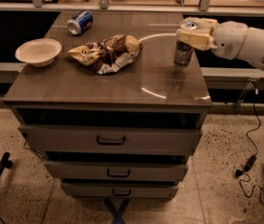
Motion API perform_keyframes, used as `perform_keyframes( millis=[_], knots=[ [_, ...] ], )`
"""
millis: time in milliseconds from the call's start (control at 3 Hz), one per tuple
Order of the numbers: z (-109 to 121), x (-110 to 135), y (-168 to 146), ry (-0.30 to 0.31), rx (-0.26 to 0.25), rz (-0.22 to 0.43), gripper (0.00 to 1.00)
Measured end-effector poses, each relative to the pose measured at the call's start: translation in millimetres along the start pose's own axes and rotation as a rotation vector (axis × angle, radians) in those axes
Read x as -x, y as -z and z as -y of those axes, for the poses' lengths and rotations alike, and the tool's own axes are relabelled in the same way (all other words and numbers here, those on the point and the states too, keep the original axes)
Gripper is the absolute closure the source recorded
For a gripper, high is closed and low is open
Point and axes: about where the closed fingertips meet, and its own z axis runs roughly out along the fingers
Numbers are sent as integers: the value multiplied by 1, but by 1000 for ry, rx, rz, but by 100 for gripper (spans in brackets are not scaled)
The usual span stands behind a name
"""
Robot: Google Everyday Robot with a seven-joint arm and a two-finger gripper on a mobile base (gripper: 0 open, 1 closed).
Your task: Place redbull can upright
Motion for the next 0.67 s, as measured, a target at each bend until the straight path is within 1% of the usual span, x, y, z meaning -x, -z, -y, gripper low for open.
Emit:
perform_keyframes(
  millis=[333, 667],
  knots=[
    [6, 7, -8, -41, -19, -4, 85],
    [11, 11, -14, -51, -33, -13, 54]
  ],
)
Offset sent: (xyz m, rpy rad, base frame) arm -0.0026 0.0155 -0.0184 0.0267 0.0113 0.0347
